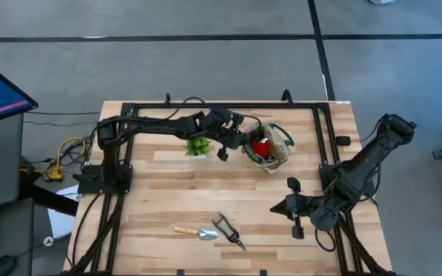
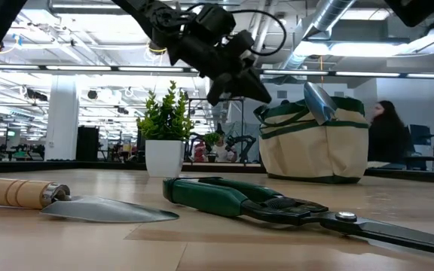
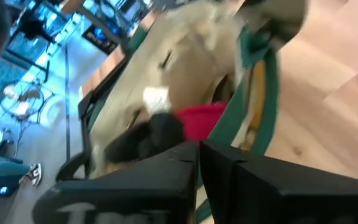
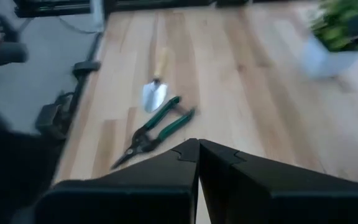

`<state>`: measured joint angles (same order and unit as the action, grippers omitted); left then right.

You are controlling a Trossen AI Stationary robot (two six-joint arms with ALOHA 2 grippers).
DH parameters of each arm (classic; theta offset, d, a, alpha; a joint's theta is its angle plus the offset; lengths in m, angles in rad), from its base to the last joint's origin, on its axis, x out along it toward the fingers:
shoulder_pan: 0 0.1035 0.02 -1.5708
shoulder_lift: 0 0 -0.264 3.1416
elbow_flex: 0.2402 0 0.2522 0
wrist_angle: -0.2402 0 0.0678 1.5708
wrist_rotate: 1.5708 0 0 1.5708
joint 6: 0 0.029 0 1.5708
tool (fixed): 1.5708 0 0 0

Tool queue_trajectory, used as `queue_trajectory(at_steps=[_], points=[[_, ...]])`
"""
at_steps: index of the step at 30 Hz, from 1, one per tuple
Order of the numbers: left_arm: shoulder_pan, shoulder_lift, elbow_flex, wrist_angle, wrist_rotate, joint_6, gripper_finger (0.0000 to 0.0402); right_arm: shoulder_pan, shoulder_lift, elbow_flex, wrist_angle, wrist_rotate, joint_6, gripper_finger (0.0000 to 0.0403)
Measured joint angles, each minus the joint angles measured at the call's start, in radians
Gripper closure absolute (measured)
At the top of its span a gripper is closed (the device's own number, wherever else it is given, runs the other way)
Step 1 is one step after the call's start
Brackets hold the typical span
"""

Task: Pick & Place Garden tools in Gardening bag
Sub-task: Move the white gardening bag to the center of the table

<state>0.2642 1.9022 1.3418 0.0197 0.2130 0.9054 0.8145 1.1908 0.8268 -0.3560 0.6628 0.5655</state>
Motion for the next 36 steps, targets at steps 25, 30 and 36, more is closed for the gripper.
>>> queue_trajectory(at_steps=[25,30,36], points=[[-0.02,-0.024,0.0,0.003,-0.003,-0.146,0.0398,-0.188,0.09,-0.165,-0.465,0.064,0.621,0.0403],[-0.041,-0.038,-0.005,-0.035,-0.003,-0.178,0.0398,-0.209,0.091,-0.266,-0.441,0.197,0.769,0.0403],[-0.065,-0.135,-0.092,-0.032,-0.003,-0.187,0.0398,-0.243,0.09,-0.34,-0.417,0.273,0.823,0.0403]])
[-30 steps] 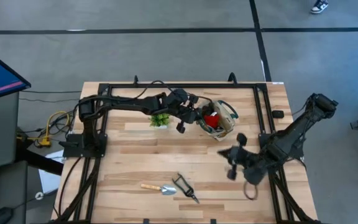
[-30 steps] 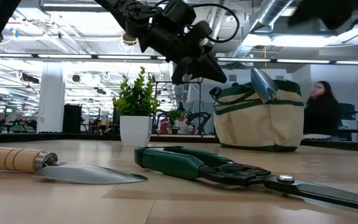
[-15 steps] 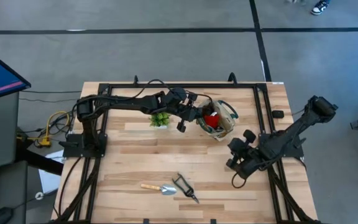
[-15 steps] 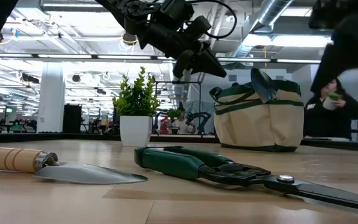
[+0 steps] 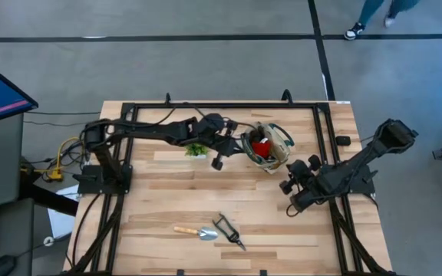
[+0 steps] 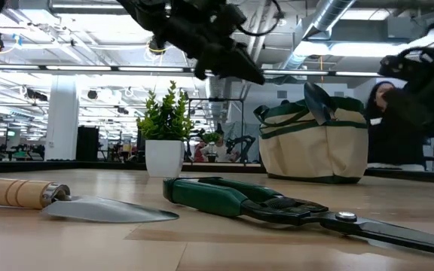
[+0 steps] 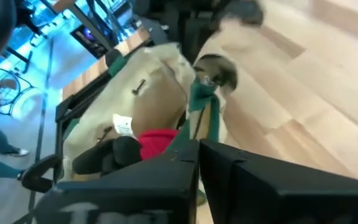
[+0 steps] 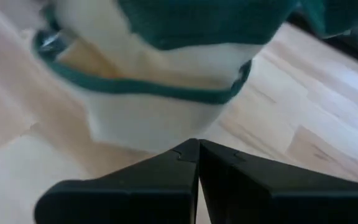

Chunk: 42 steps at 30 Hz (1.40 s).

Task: Pick & Place Garden tools in Gardening bag
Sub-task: Move the white gardening bag to the center of the table

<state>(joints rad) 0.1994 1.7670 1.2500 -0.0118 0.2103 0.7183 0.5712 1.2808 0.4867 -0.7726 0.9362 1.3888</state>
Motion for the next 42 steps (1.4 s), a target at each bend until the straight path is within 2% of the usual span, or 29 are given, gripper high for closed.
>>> queue_trajectory(at_steps=[3,8,13,20,26,29,37,42], points=[[-0.005,-0.077,-0.06,0.013,0.0,-0.016,0.0398,-0.029,0.0,-0.04,0.086,0.062,-0.024,0.0403],[-0.005,-0.194,-0.162,0.021,0.0,-0.024,0.0398,-0.108,0.0,-0.099,0.198,0.104,-0.092,0.0403],[-0.005,-0.304,-0.265,0.032,0.0,-0.054,0.0398,-0.19,0.0,-0.13,0.245,0.163,-0.169,0.0403],[-0.005,-0.39,-0.366,0.085,-0.024,-0.073,0.0398,-0.28,0.0,-0.192,0.506,0.206,-0.394,0.0403],[-0.005,-0.39,-0.384,0.098,-0.045,-0.073,0.0398,-0.348,0.0,-0.251,0.87,0.115,-0.701,0.0403],[-0.005,-0.39,-0.384,0.104,-0.045,-0.073,0.0398,-0.386,0.0,-0.262,0.988,0.071,-0.817,0.0403],[-0.005,-0.39,-0.384,0.12,-0.045,-0.073,0.0398,-0.474,0.0,-0.263,1.212,-0.081,-1.029,0.0403],[-0.005,-0.39,-0.384,0.127,-0.045,-0.073,0.0398,-0.5,0.0,-0.263,1.273,-0.166,-1.077,0.0403]])
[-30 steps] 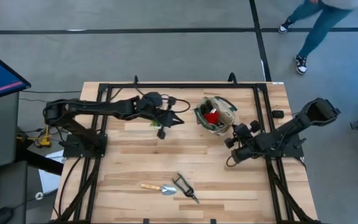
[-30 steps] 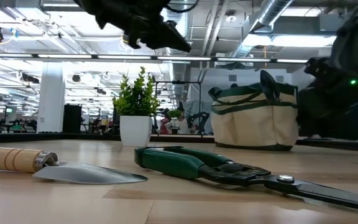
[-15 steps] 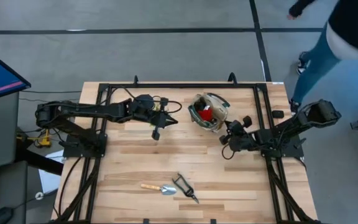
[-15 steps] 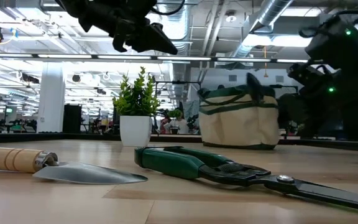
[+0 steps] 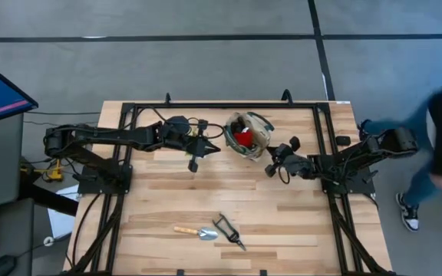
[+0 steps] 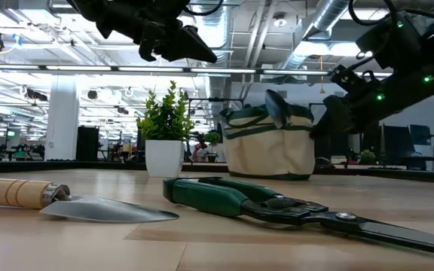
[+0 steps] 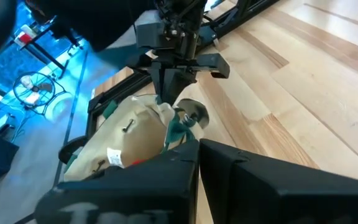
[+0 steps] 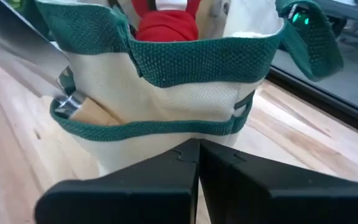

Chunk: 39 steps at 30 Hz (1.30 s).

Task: Pick & Place Garden tools in Gardening bag
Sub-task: Move the white gardening bag to the center of the table

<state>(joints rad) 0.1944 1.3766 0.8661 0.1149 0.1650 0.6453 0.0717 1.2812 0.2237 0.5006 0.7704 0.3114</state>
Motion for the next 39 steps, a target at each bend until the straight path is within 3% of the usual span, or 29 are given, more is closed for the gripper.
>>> queue_trajectory(at_steps=[8,11,19,26,32,39], points=[[0.0,0.0,0.0,-0.001,-0.002,-0.007,0.0398,0.041,0.0,0.003,-0.043,0.037,0.021,0.0403],[0.0,0.0,0.0,-0.002,-0.03,-0.007,0.0398,0.078,0.0,0.035,-0.132,0.037,0.072,0.0403],[0.0,0.0,0.0,-0.007,-0.042,-0.018,0.0398,0.219,0.0,0.287,-0.499,-0.037,0.033,0.0403],[-0.001,0.0,0.001,-0.011,-0.042,-0.052,0.0398,0.231,0.0,0.536,-1.006,0.069,-0.108,0.0399],[-0.003,0.0,-0.024,-0.007,-0.042,-0.052,0.0398,0.161,-0.001,0.629,-1.072,0.047,-0.272,0.0349],[-0.003,0.001,-0.058,-0.001,-0.041,-0.06,0.0398,0.03,-0.001,0.631,-1.103,-0.146,-0.315,0.0241]])
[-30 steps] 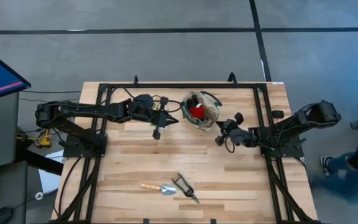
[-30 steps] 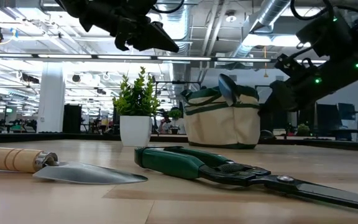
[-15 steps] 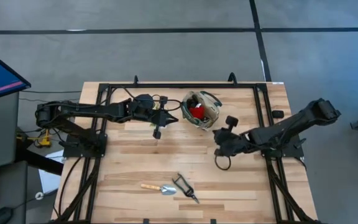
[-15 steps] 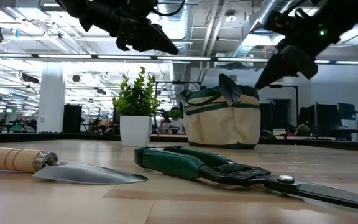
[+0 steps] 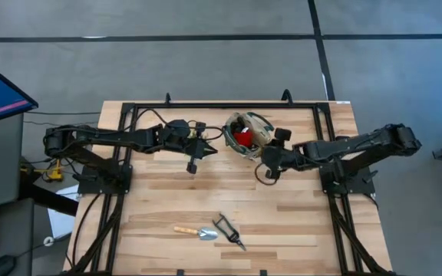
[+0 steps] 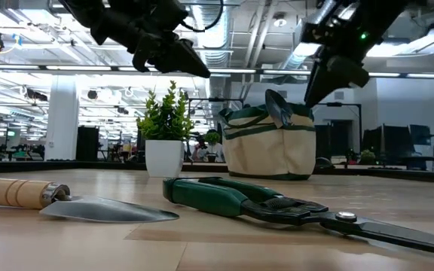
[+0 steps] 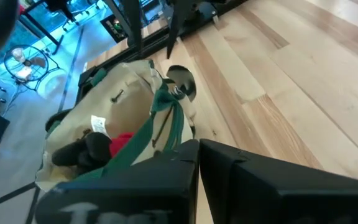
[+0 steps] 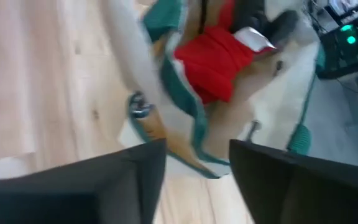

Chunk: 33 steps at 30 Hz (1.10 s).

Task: Pick & Place Garden tools in Gardening bag
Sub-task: Move the white gardening bag to the center of the table

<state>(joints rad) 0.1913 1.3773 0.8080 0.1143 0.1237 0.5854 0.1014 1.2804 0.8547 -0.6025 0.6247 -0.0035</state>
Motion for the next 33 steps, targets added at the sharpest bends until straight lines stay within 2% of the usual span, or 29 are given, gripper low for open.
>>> queue_trajectory(at_steps=[4,9,12,17,26,33], points=[[0.0,0.0,-0.012,0.0,0.0,0.0,0.0398,-0.047,0.0,0.0,0.015,0.0,-0.034,0.0188],[0.0,0.0,-0.021,0.004,0.0,0.0,0.0398,-0.092,0.001,0.0,0.05,-0.126,-0.067,0.0181],[0.0,0.0,-0.021,0.008,0.0,0.0,0.0398,-0.11,0.032,0.0,0.073,-0.16,-0.108,0.0199],[0.0,0.0,-0.021,0.011,0.0,0.0,0.0398,-0.131,0.109,0.0,0.089,-0.156,-0.136,0.0246],[0.0,0.0,-0.021,0.016,0.0,0.0,0.0398,-0.08,0.145,0.0,0.11,-0.154,-0.137,0.0391],[0.0,0.0,-0.02,0.024,0.0,0.0,0.0398,0.013,0.087,0.0,0.065,-0.199,-0.088,0.0399]])
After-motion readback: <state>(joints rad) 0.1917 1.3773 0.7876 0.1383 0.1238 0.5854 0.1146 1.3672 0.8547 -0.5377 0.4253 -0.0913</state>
